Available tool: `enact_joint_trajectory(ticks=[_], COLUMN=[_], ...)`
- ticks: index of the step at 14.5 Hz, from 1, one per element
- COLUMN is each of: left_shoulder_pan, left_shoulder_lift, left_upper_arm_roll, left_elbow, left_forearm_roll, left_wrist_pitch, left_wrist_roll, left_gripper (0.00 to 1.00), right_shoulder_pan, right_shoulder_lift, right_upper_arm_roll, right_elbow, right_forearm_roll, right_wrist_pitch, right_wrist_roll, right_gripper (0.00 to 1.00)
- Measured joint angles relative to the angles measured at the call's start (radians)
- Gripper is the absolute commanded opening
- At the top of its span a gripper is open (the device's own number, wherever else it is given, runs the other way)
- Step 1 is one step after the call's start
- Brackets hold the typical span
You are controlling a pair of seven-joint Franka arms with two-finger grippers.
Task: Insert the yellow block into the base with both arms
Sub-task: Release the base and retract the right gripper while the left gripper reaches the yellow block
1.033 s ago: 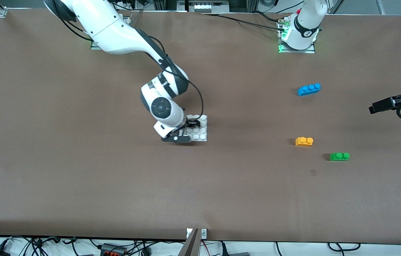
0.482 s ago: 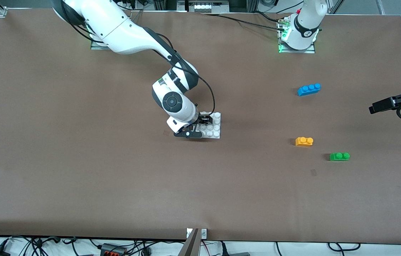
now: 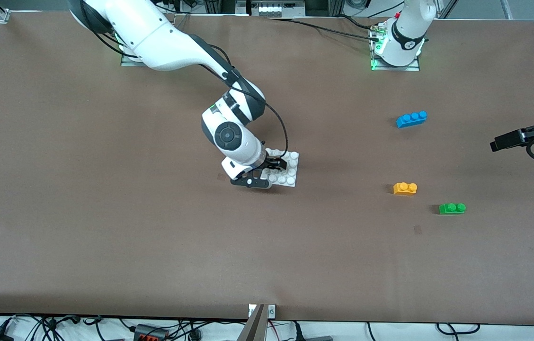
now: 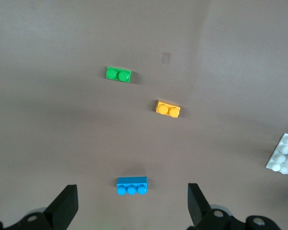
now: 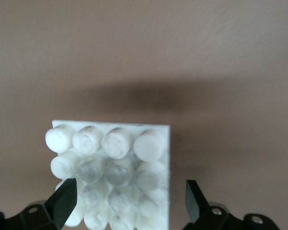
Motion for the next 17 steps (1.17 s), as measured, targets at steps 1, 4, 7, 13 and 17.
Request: enact_joint_trajectory(ticks=[1, 4, 7, 13, 17], left_shoulder_pan=[-0.002, -0.005, -0.018, -0.145, -0.136], left_shoulder_lift=[0.006, 0.048, 0.1, 0.187, 0.238], left_upper_arm_roll=[-0.002, -0.003, -0.007, -0.013, -0.009], left_elbow=[0.0, -0.001, 0.0, -0.004, -0.121], left_forearm_roll=[-0.007, -0.059, -0.071, -0.084, -0.055], left_wrist_pitch=[0.0, 0.006, 0.065, 0.079, 0.239], left_wrist_roll=[-0.001, -0.003, -0.003, -0.06, 0.05], left_gripper=[1.0, 1.0, 1.0, 1.0, 1.0], right_shoulder_pan=[-0.021, -0.1, -0.191, -0.452, -0.61], right_shoulder_lift=[-0.034, -0.165, -0.258, -0.4, -0.504], right_upper_arm_roll=[-0.002, -0.019, -0.031, -0.039, -0.039], right_elbow=[0.011, 0.019, 0.017, 0.017, 0.015], right_forearm_roll=[-0.025, -0.146, -0.265, -0.276, -0.198], right_wrist_pitch=[-0.064, -0.297, -0.463, -0.685, -0.801], right_wrist_roll=[0.0, 0.001, -0.092, -0.517, -0.72], right_gripper=[1.0, 1.0, 1.0, 1.0, 1.0])
